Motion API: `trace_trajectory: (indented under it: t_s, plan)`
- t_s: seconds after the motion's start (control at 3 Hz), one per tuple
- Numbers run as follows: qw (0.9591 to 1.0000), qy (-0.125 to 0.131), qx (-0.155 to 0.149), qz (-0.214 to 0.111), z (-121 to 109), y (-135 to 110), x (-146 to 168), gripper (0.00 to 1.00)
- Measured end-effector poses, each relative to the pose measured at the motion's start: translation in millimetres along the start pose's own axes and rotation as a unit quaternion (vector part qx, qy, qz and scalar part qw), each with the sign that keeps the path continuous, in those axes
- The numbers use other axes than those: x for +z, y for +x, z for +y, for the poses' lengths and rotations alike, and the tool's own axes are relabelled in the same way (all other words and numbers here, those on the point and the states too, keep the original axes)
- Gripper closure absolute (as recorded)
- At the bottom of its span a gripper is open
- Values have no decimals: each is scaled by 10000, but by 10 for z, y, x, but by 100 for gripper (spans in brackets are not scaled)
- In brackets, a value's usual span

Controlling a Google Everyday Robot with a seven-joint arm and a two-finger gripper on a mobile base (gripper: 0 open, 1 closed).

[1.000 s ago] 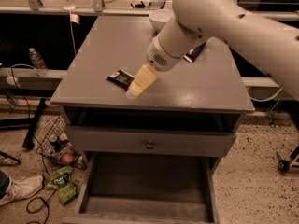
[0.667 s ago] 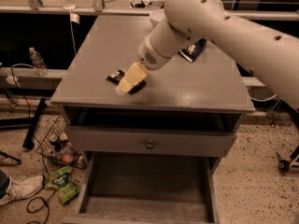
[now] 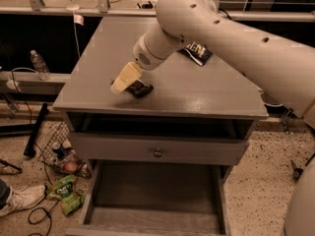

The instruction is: Place rxbar chocolate into middle drawer

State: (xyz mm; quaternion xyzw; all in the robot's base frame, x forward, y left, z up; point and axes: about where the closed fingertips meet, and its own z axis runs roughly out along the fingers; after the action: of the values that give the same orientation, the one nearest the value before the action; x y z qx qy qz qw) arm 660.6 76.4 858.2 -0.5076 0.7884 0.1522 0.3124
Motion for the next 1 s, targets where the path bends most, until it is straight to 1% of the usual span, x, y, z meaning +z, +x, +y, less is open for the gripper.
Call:
trace_trajectory:
  t_s: [0.33, 0.67, 1.0]
  plan:
    - [9999, 61, 132, 20, -120, 36, 95, 0]
    - [9996, 14, 293, 47, -208, 125, 187, 15]
    - [9989, -54, 465, 63, -298, 247, 250, 47]
